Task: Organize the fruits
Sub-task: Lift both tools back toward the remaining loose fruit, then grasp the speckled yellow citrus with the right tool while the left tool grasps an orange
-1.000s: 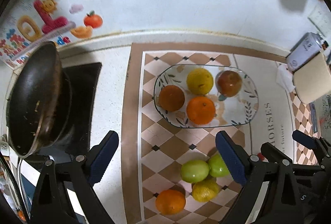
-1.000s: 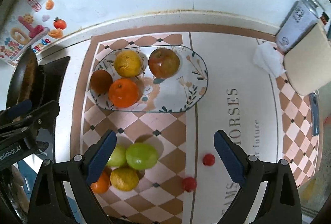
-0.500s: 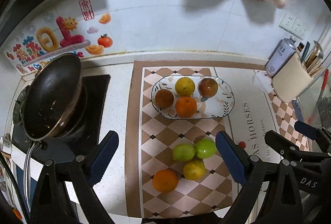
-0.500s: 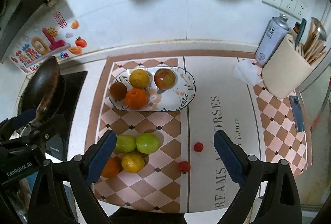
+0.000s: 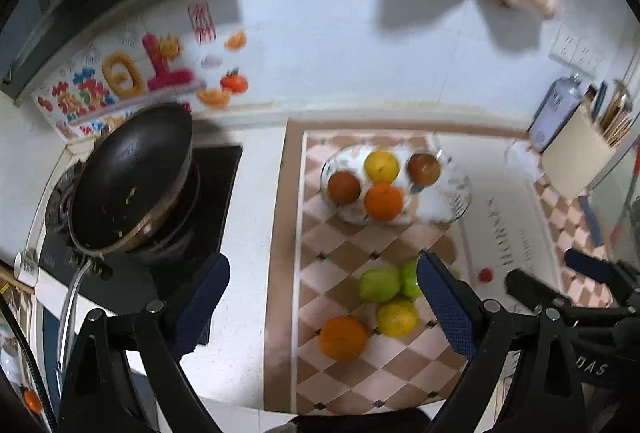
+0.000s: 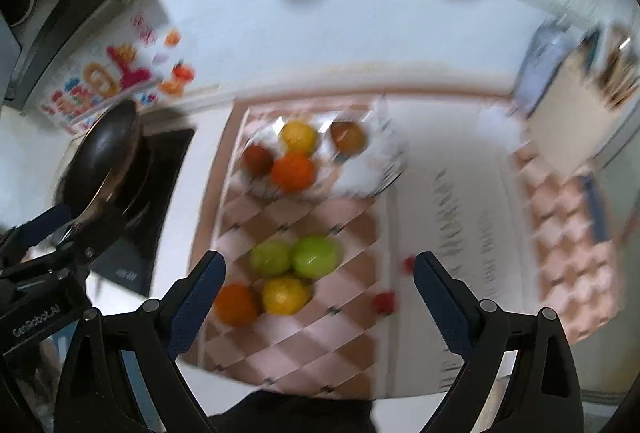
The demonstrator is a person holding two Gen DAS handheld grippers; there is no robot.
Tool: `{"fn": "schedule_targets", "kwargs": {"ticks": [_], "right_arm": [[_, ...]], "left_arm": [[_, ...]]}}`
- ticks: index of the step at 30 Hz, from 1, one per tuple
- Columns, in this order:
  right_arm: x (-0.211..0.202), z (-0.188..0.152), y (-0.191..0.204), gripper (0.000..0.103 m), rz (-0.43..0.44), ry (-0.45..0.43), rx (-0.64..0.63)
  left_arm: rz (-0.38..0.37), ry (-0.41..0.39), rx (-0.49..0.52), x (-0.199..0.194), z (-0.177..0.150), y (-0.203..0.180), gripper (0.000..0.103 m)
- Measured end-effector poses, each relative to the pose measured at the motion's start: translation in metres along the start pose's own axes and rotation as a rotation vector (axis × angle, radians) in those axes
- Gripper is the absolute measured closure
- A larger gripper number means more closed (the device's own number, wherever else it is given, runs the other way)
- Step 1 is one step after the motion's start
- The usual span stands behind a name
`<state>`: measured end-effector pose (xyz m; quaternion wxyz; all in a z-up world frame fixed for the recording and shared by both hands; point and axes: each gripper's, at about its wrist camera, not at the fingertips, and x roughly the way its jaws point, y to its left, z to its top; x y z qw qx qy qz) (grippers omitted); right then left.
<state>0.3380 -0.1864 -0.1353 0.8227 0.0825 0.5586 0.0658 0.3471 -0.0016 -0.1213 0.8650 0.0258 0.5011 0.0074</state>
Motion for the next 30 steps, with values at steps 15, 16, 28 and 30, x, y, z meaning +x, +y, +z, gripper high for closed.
{"fn": "schedule_targets", "kwargs": {"ticks": [15, 16, 28, 30], "right_arm": [[0.219, -0.056, 0.003, 0.041, 0.177, 0.453, 0.149], [0.216, -0.057, 0.003, 0.041, 0.156, 0.450, 0.130], [0.193, -0.071, -0.040, 0.040, 0.060, 0.466, 0.102], [0.193, -0.072, -0.041, 0.040, 0.062, 0.463, 0.101]], "left_arm": [[0.018, 0.422, -0.054, 0.139, -0.068, 0.024, 0.007], [-0.014, 0.441, -0.057, 0.144, -0.070, 0.021, 0.007], [-0.178, 0.590, 0.001, 0.203, -0.097, -0.020, 0.040], [-0.176, 0.579, 0.014, 0.200, -0.095, -0.021, 0.040]]}}
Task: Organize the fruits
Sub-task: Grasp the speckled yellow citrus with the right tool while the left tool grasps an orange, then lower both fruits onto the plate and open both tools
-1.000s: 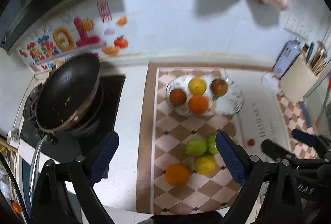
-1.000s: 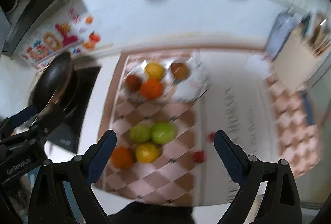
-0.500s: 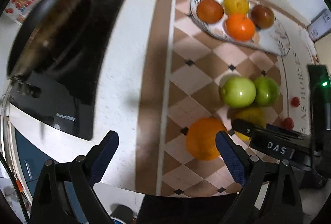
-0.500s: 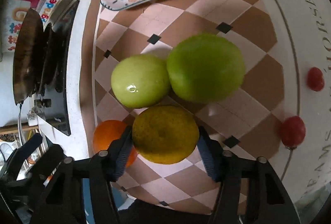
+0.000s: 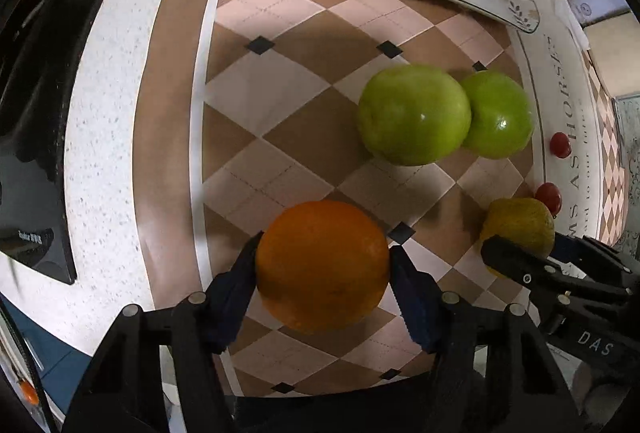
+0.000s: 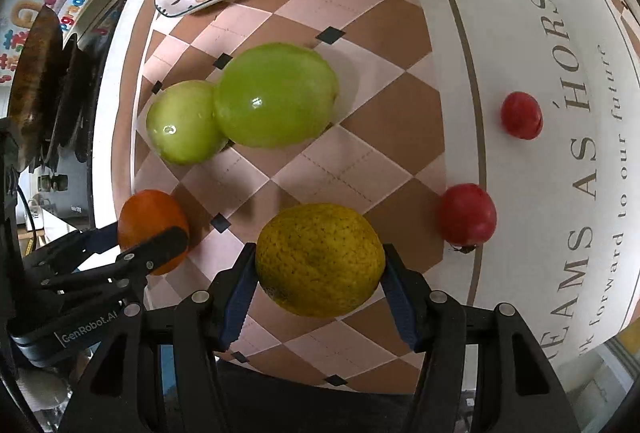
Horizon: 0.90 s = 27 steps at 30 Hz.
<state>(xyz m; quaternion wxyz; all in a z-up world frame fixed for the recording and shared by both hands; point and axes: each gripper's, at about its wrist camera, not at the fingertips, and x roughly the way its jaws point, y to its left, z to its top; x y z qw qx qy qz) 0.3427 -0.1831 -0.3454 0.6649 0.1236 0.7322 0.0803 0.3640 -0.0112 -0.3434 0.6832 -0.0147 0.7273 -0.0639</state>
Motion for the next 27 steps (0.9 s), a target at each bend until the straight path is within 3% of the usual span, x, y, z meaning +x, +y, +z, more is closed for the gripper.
{"fn": "schedule_targets", "kwargs": {"ticks": [10, 13, 17, 22, 27], "right_arm": [[0.001, 0.002, 0.004, 0.040, -0.017, 0.005, -0.020], [0.000, 0.001, 0.008, 0.041, -0.036, -0.006, -0.033], [-0.026, 0.001, 0.010, 0.041, -0.010, -0.059, -0.033], [-0.083, 0.021, -0.008, 0.041, 0.059, -0.183, -0.003], [-0.109, 0.084, -0.047, 0.041, 0.166, -0.263, 0.089]], "left_arm": [[0.020, -0.013, 0.020, -0.009, -0.003, -0.012, 0.041], [-0.011, -0.009, 0.013, -0.017, -0.003, -0.013, 0.041], [-0.053, -0.069, 0.023, -0.054, 0.002, -0.016, 0.041], [-0.129, -0.179, 0.050, -0.116, 0.035, -0.036, 0.041], [-0.116, -0.245, 0.081, -0.136, 0.100, -0.078, 0.041]]}}
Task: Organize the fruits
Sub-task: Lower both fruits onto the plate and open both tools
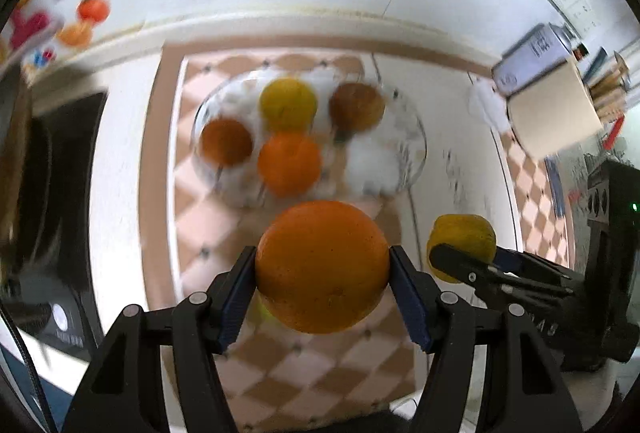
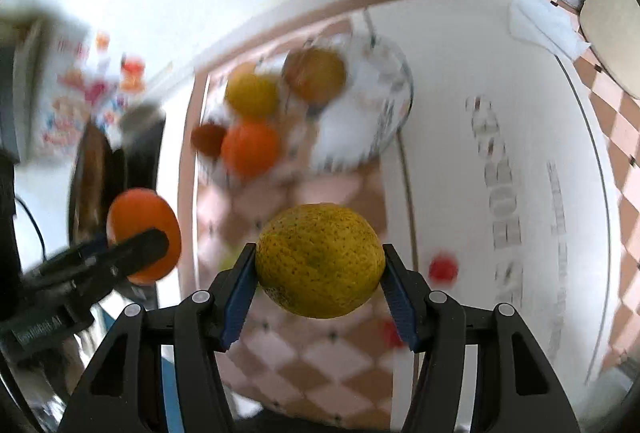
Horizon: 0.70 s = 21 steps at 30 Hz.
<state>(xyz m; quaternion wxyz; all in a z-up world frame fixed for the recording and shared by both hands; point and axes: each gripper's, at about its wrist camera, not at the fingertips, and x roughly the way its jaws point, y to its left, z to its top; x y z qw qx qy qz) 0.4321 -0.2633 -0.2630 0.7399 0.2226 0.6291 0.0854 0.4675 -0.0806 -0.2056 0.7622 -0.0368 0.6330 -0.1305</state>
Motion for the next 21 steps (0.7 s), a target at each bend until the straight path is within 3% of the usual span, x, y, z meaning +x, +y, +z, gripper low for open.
{"fn": "schedule_targets", "kwargs": {"ticks": [4, 9, 21], "right_arm": [[0.023, 0.056, -0.025, 0.041, 0.054, 0.011, 0.079], [0.049, 0.099, -0.037, 0.041, 0.041, 0.049, 0.066], [0.083, 0.130, -0.045, 0.039, -0.003, 0.135, 0.062]], "left_arm": [[0.017, 0.043, -0.002, 0.038, 0.039, -0.014, 0.041], [0.042, 0.095, -0.011, 0.080, 0.060, -0.020, 0.041], [0.083, 0.153, -0.009, 0.121, 0.076, -0.030, 0.040]]}}
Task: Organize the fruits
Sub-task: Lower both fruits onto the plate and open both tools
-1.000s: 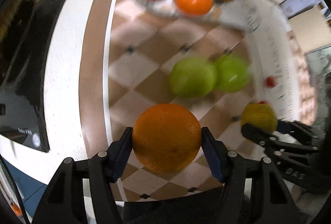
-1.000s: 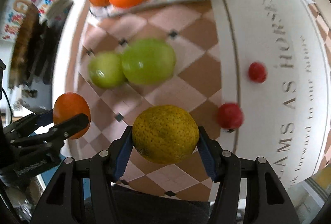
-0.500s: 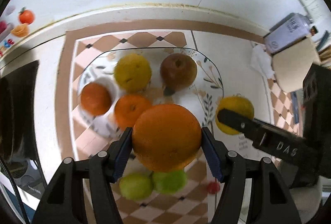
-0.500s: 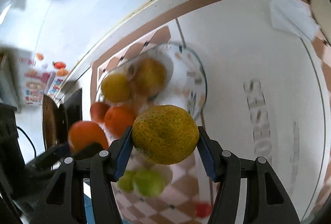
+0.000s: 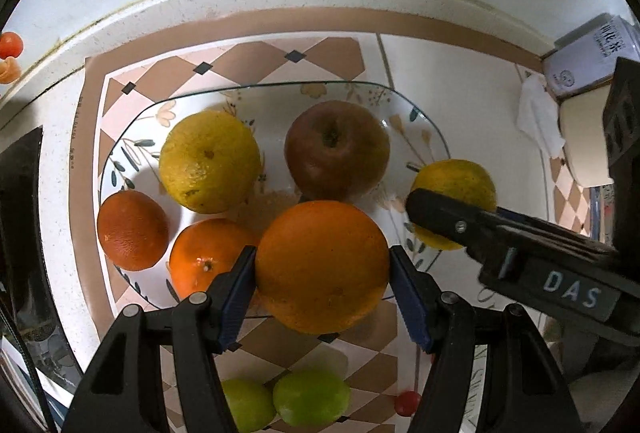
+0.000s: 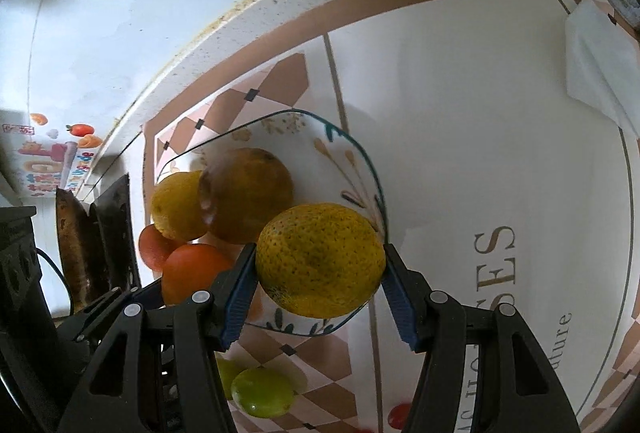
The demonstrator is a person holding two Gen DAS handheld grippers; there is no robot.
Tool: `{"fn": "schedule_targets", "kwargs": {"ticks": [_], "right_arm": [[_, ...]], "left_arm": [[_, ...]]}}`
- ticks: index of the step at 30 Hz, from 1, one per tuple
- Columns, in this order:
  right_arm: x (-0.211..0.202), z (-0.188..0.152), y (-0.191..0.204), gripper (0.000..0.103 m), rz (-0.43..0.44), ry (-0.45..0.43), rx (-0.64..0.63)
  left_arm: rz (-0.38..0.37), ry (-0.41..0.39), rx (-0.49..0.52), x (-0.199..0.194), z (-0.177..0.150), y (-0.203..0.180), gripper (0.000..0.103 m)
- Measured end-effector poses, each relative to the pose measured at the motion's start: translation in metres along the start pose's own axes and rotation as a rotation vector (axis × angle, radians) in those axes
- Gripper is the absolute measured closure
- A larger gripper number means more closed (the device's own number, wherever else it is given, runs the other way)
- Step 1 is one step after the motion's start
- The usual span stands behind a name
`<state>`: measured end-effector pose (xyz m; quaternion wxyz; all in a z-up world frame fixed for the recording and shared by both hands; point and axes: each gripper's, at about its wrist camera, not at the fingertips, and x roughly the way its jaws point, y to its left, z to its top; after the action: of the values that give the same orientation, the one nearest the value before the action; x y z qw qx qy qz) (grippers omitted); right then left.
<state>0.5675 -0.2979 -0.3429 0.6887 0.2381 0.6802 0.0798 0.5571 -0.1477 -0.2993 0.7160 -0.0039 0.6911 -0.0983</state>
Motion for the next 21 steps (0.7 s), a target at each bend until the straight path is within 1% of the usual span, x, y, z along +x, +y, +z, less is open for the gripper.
{"fn": "schedule_targets", "kwargs": {"ticks": [1, 2, 3, 4, 5, 7, 8, 9, 10, 11, 14, 17, 20, 21], "right_arm": [[0.001, 0.001, -0.002, 0.038, -0.002, 0.005, 0.006], [0.000, 0.002, -0.003, 0.034, 0.004, 0.005, 0.010], [-0.002, 0.002, -0.004, 0.027, 0.021, 0.002, 0.016], [-0.003, 0.002, -0.005, 0.024, 0.024, -0.001, 0.020], [-0.006, 0.003, -0.005, 0.022, 0.015, -0.007, 0.021], [-0.011, 0.003, -0.006, 0.022, -0.002, -0.017, 0.016], [-0.014, 0.003, -0.006, 0.020, -0.018, -0.022, 0.016], [-0.016, 0.002, -0.007, 0.015, -0.029, -0.024, 0.016], [-0.019, 0.000, -0.007, 0.013, -0.044, -0.029, 0.015], [-0.021, -0.001, -0.007, 0.010, -0.055, -0.036, 0.012], [-0.028, -0.008, -0.004, 0.010, -0.129, -0.057, -0.009], [-0.034, -0.015, -0.003, 0.006, -0.170, -0.070, -0.024], [-0.043, -0.027, 0.007, 0.006, -0.220, -0.102, -0.057], [-0.045, -0.030, 0.010, 0.006, -0.235, -0.110, -0.067]], "left_arm": [[-0.004, -0.001, -0.004, 0.001, 0.000, 0.001, 0.040], [-0.009, -0.004, -0.006, 0.000, -0.001, 0.002, 0.040], [-0.007, -0.005, -0.006, 0.000, -0.001, 0.002, 0.040], [-0.004, -0.004, -0.007, 0.001, 0.000, 0.003, 0.040], [-0.004, -0.002, -0.012, 0.001, 0.000, 0.004, 0.040], [-0.009, -0.005, -0.017, 0.001, -0.002, 0.006, 0.040], [-0.006, -0.009, -0.014, -0.001, -0.003, 0.006, 0.035], [-0.010, -0.014, -0.016, -0.003, -0.004, 0.007, 0.029], [-0.009, -0.022, -0.017, -0.005, -0.005, 0.007, 0.015], [-0.002, -0.031, -0.016, -0.009, -0.007, 0.007, 0.010], [0.002, -0.053, -0.027, -0.019, -0.012, 0.014, 0.010], [0.017, -0.072, -0.038, -0.027, -0.016, 0.022, 0.010], [0.053, -0.100, -0.053, -0.036, -0.025, 0.035, 0.010], [0.079, -0.119, -0.060, -0.041, -0.029, 0.041, 0.010]]}}
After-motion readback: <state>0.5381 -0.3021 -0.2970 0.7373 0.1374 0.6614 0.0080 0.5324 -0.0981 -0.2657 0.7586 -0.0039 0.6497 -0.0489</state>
